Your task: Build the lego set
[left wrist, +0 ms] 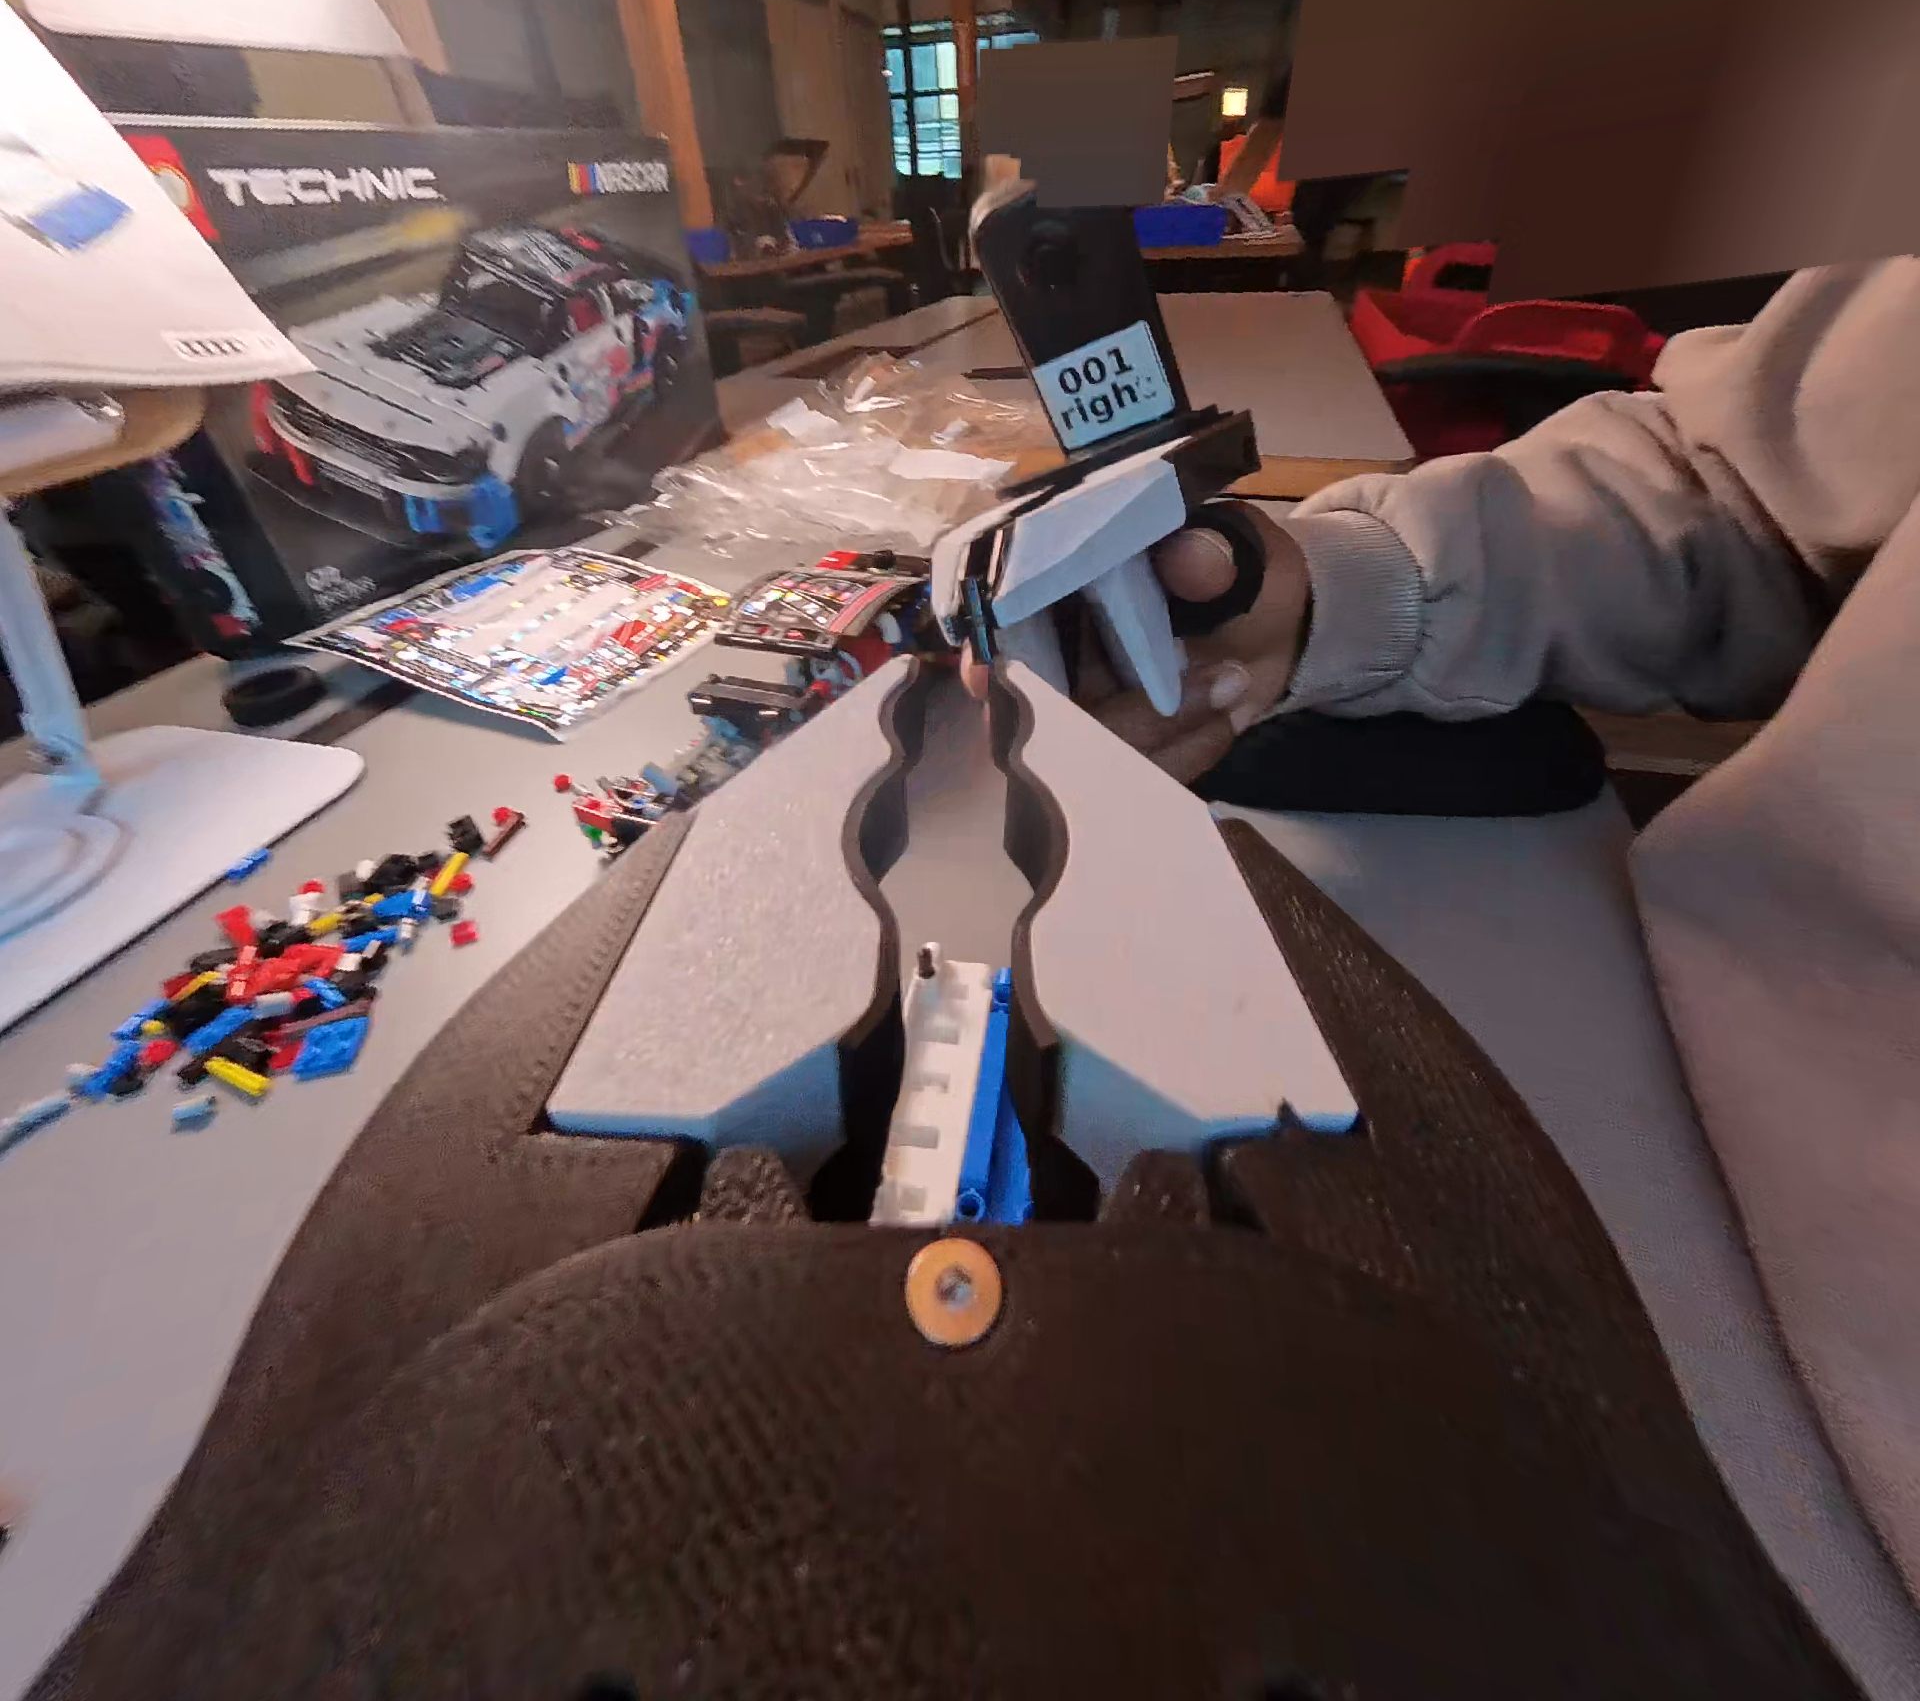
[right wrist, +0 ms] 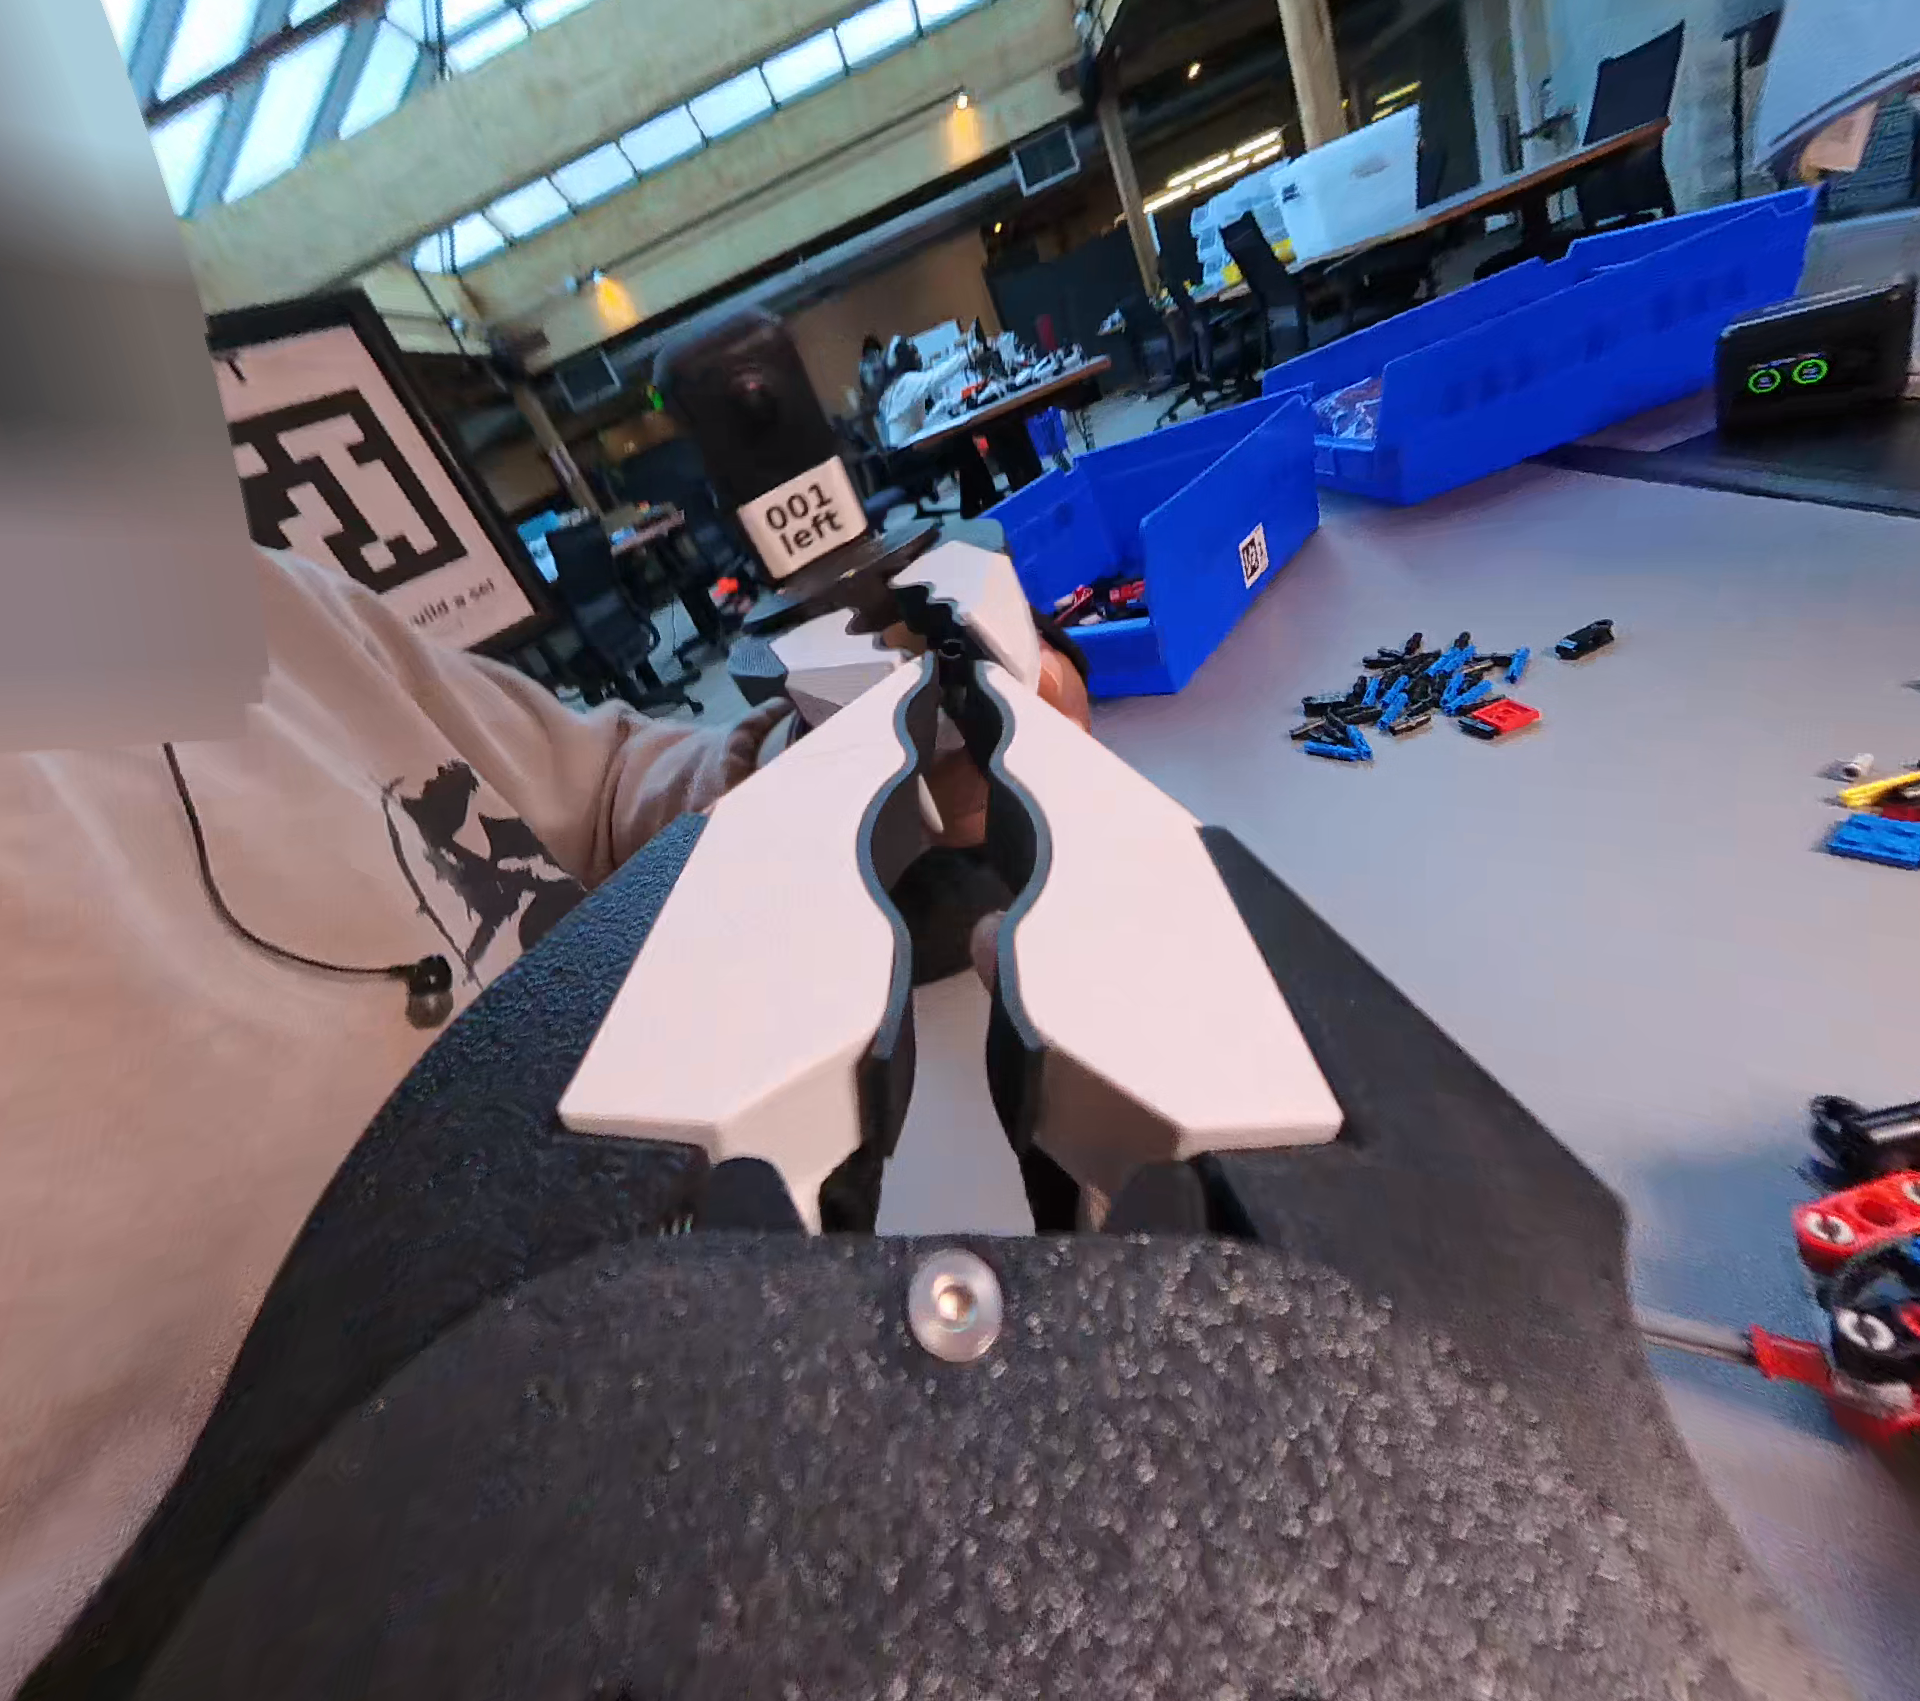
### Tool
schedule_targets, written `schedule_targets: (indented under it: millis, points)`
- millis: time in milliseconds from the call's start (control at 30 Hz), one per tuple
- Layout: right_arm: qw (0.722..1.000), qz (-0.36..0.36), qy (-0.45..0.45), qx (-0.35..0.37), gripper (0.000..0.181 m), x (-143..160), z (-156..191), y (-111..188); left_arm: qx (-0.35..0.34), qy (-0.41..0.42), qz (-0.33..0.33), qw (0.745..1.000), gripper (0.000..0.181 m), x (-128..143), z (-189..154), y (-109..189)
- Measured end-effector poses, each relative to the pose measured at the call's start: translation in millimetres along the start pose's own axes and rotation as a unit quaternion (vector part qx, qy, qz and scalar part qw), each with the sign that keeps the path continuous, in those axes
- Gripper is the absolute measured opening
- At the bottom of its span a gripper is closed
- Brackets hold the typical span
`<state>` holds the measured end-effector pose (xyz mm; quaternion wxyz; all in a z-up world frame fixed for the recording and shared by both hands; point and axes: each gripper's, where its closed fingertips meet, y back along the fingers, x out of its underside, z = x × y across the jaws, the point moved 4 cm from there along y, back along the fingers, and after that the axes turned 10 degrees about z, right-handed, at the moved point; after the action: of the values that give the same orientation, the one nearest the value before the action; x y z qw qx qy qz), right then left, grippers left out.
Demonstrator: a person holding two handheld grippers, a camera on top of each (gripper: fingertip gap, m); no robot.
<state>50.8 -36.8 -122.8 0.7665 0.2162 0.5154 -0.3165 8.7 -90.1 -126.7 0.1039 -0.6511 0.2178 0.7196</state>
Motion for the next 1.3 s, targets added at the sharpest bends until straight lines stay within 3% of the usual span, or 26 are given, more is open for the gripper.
schedule_targets:
  millis: [133,300,467,600,933,1100,1300]
  points:
    - [0.999,-0.029,-0.035,0.004,0.001,2.7,-1.5,0.7,-0.058,-0.058,-0.007,0.997,0.000,-3.3,1.4,4.1]
    - [0.998,-0.041,-0.053,-0.003,0.002,7.4,-0.3,0.4,-0.060,-0.093,0.002,0.994,0.003,-1.3,-2.1,4.7]
    - [0.995,-0.064,-0.079,-0.004,0.002,4.4,-2.9,0.6,-0.074,-0.123,0.002,0.990,0.017,-4.6,-6.3,1.7]
    - [0.994,-0.067,-0.086,-0.009,0.002,6.5,-2.3,-3.2,-0.098,-0.153,0.017,0.983,0.008,-6.0,-5.9,-1.1]
    - [0.993,-0.002,-0.102,-0.055,0.003,14.7,1.3,-2.2,-0.084,-0.236,0.054,0.967,0.001,-1.6,-12.7,6.1]
    - [0.997,0.075,-0.020,-0.010,0.006,13.0,2.6,0.6,-0.095,-0.276,0.084,0.953,0.002,3.3,-13.1,5.1]
    - [0.995,0.092,-0.012,0.029,0.004,16.5,-1.6,-1.5,-0.118,-0.325,0.120,0.931,0.002,10.8,-15.9,-0.7]
